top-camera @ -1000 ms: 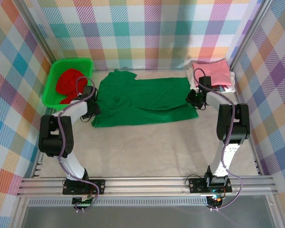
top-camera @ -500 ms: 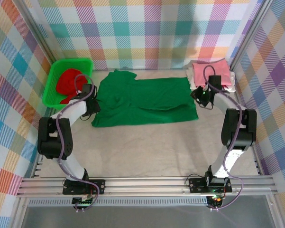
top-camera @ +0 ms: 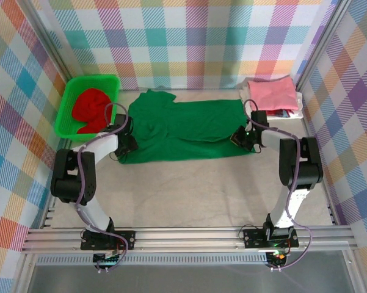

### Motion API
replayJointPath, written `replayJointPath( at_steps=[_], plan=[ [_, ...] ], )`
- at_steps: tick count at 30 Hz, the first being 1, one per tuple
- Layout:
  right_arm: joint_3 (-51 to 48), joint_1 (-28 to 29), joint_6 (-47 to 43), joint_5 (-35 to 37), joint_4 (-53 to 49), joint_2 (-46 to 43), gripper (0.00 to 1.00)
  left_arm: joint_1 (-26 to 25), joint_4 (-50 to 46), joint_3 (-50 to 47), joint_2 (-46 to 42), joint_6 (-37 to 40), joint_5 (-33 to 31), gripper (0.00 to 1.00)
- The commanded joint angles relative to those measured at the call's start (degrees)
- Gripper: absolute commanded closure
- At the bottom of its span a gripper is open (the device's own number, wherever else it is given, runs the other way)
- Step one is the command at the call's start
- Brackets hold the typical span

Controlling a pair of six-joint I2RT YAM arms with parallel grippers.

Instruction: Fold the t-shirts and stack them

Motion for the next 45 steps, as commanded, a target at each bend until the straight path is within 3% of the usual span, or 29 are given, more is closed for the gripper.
replayJointPath(
  at_steps=[1,8,15,20,26,29,34,42,45],
  plan=[
    [4.9,-0.3,1.0,2.7,-0.1,3.6,1.00,2.2,-1.2,-0.1,1.7,-1.1,1.3,0.47],
    [12.2,-2.7,3.0,6.1,-0.7,9.2,1.00,4.2,-3.6,0.9,2.0,1.6,-1.3,0.47],
    [15.4,-6.5,2.9,5.8,0.1,13.5,1.00,6.2,-3.3,0.2,2.4,2.0,0.2,0.47],
    [14.7,-6.2,-2.2,2.1,-0.4,9.6,0.95,5.5,-3.3,0.0,-1.6,3.4,-0.6,0.46],
    [10.9,-3.5,-7.8,8.4,-5.9,-0.8,0.89,-1.8,-7.1,4.3,-5.7,6.1,-6.1,0.45],
    [8.7,-0.1,-10.5,9.8,-7.3,-4.3,0.88,-4.1,-5.8,6.1,-5.1,4.9,-2.3,0.45],
    [4.4,3.3,-5.5,5.5,-6.3,-3.4,0.91,-5.2,0.5,4.4,-0.8,0.8,1.9,0.46],
    [-0.3,0.6,0.6,4.2,-2.6,1.6,0.92,-0.9,4.3,-1.7,3.5,-4.0,7.5,0.47],
    [-3.3,0.0,0.7,5.1,-2.0,0.8,0.92,0.1,3.1,-5.0,1.7,-3.8,6.4,0.47]
  ],
)
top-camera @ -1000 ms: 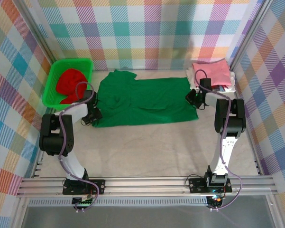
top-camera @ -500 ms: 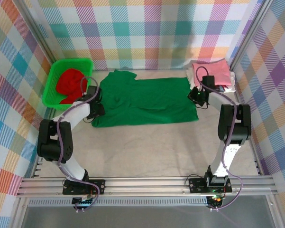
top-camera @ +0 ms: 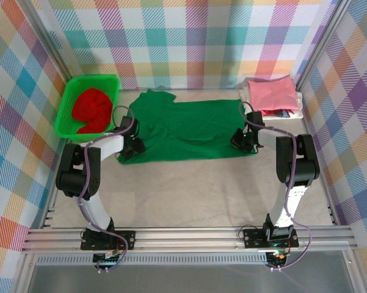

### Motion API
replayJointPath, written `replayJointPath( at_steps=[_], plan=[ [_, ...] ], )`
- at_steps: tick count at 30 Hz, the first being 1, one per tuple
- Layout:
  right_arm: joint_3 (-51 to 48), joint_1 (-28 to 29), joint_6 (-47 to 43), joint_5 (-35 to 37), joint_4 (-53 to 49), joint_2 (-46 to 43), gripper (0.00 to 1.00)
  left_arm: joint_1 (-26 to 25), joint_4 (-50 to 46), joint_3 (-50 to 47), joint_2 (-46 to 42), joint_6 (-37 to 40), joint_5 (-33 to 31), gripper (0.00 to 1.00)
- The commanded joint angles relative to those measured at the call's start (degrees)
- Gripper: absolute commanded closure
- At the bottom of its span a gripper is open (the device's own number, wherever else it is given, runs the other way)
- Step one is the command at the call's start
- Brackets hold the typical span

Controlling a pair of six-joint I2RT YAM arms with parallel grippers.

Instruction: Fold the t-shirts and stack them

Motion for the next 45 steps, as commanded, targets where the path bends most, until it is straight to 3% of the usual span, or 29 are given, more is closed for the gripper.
replayJointPath(
  at_steps=[1,11,16,19,22,24,28,31,33,38,45],
  plan=[
    [-4.0,-0.7,1.7,0.9,0.4,-1.5,0.92,1.8,-2.3,-4.4,-2.0,-1.5,0.4,0.47],
    [-21.2,-0.6,5.5,-3.6,-2.6,-17.1,0.94,2.2,-9.5,-15.5,-13.8,-2.5,3.6,0.46],
    [-20.9,0.5,4.4,-3.8,-6.5,-25.1,0.87,2.3,-12.3,-14.1,-16.5,-1.2,1.5,0.46],
    [-17.7,3.1,-4.2,-2.3,-4.4,-28.7,0.81,2.3,-11.0,-10.4,-16.4,-0.7,2.4,0.46],
    [-10.3,8.0,-17.7,-6.6,-6.0,-25.6,0.72,1.4,-9.2,-6.3,-14.1,-0.3,3.8,0.45],
    [-1.8,12.7,-28.7,-6.8,-13.5,-20.4,0.68,0.3,-9.4,-3.7,-12.0,0.6,3.2,0.45],
    [11.8,21.3,-46.1,1.6,-26.4,-9.6,0.57,-0.3,-8.1,-2.7,-9.8,0.9,3.1,0.45],
    [15.7,25.3,-55.0,10.2,-28.7,-3.4,0.43,-0.3,-7.8,-3.4,-8.9,1.2,2.9,0.45],
    [15.9,26.7,-59.9,11.2,-28.8,-1.5,0.37,-0.3,-7.5,-4.2,-8.9,1.4,2.2,0.45],
    [16.1,27.1,-63.9,11.9,-26.6,1.4,0.35,0.1,-7.0,-5.5,-8.5,2.0,1.2,0.45],
    [17.4,27.1,-65.4,19.4,-22.1,6.0,0.35,0.3,-5.2,-6.2,-7.4,1.9,2.4,0.45]
  ],
)
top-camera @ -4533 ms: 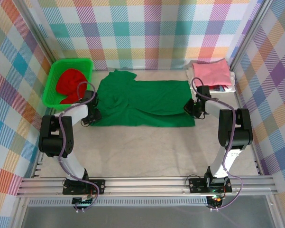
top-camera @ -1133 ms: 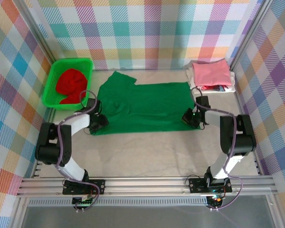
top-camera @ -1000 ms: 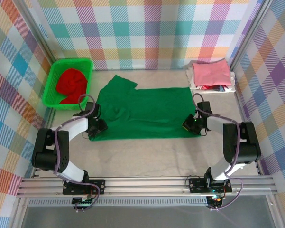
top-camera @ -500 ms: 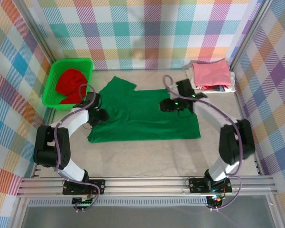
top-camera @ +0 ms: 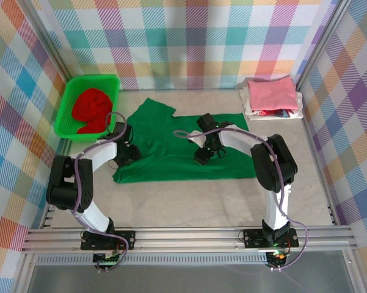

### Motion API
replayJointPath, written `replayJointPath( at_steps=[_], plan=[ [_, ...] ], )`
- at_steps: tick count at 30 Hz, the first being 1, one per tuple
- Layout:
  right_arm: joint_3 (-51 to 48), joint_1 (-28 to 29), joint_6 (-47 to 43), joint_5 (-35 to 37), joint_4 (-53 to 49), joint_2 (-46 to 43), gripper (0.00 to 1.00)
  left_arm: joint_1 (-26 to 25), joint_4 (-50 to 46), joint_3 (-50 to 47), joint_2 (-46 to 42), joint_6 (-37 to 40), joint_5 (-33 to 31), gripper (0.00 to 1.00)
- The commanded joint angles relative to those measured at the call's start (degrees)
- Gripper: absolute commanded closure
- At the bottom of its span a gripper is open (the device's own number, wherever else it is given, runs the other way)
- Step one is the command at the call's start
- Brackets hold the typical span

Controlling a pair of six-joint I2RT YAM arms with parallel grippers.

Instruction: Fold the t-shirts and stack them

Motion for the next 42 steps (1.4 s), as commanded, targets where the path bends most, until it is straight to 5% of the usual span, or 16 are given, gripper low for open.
replayJointPath(
  at_steps=[1,13,23,28,33,39,42],
  plan=[
    [1.4,-0.4,-3.9,4.1,2.3,2.4,0.35,0.4,0.9,-0.9,0.6,1.1,0.0,0.45],
    [2.6,-3.7,-4.9,12.0,8.2,4.6,0.39,1.0,1.6,-2.8,0.3,1.9,-2.2,0.45],
    [2.0,-8.5,0.6,2.5,3.2,-1.5,0.35,3.0,0.8,-1.7,0.2,2.9,-3.5,0.45],
    [-2.6,-8.6,14.6,-7.7,4.7,-10.4,0.35,3.0,-1.4,-0.1,-4.0,2.3,-2.8,0.44],
    [-13.5,-8.9,35.7,-10.6,7.4,-19.4,0.39,2.3,-5.5,-1.5,-11.2,0.5,-1.2,0.44],
    [-27.4,-9.2,50.4,-8.2,10.4,-27.7,0.66,-1.1,-5.0,-7.0,-15.2,-3.0,3.2,0.46],
    [-31.7,-13.4,54.1,-11.2,13.8,-28.5,0.71,-0.1,-1.1,-11.0,-13.7,-4.7,3.8,0.48]
  ],
)
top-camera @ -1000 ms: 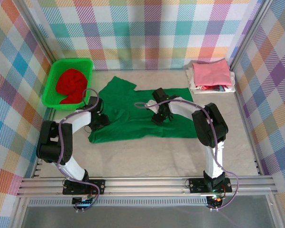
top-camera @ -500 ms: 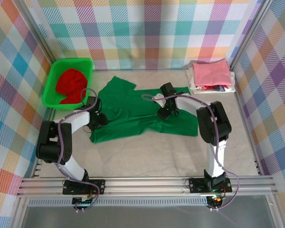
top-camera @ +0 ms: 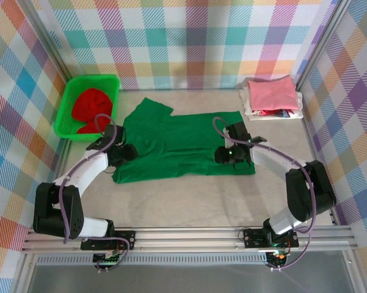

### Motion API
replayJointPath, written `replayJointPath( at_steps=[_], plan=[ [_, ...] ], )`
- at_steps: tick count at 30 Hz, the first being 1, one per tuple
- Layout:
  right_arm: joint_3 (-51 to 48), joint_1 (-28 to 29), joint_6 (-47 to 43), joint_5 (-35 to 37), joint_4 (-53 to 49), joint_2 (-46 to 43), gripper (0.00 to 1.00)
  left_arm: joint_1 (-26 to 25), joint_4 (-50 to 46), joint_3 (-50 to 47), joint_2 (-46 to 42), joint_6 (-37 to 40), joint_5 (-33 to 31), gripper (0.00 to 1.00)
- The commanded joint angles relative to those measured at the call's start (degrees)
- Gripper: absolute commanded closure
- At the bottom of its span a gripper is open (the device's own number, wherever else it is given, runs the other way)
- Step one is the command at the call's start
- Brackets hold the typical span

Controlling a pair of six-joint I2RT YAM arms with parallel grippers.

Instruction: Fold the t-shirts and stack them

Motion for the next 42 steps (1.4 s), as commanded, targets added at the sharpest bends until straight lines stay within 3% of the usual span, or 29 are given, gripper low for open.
replayJointPath(
  at_steps=[1,9,18,24,28,31,34,36,42],
  plan=[
    [-4.1,-5.0,10.2,-4.3,4.2,-1.4,0.74,0.1,1.4,-4.3,2.4,-2.9,1.7,0.48],
    [-6.1,-11.7,12.7,-7.5,4.3,5.7,0.86,4.8,1.3,-6.5,6.9,-3.9,1.4,0.49],
    [-14.0,-14.6,19.7,-9.1,-2.4,-3.3,0.91,6.4,-7.0,-8.5,1.1,-2.0,0.2,0.48],
    [-17.0,-15.4,22.0,-12.8,-5.1,-7.4,0.91,6.3,-10.2,-9.1,-2.1,-0.9,4.0,0.46],
    [-13.0,-15.4,21.4,-10.9,-10.3,-11.3,0.89,6.0,-13.3,-6.4,-7.3,-0.9,6.9,0.44],
    [-6.3,-15.3,21.4,-8.0,-11.3,-15.2,0.84,6.0,-14.3,1.9,-8.4,0.2,7.1,0.44],
    [1.7,-15.3,18.2,-3.9,-7.7,-12.6,0.78,6.0,-9.7,13.2,-2.9,2.3,6.4,0.41],
    [9.0,-15.4,14.4,-2.4,-4.7,-6.0,0.72,5.3,-8.2,24.4,6.2,5.3,7.1,0.41],
    [32.3,-15.5,3.8,-0.8,0.7,14.4,0.64,-0.6,-15.4,64.6,37.4,14.4,-6.4,0.39]
  ],
)
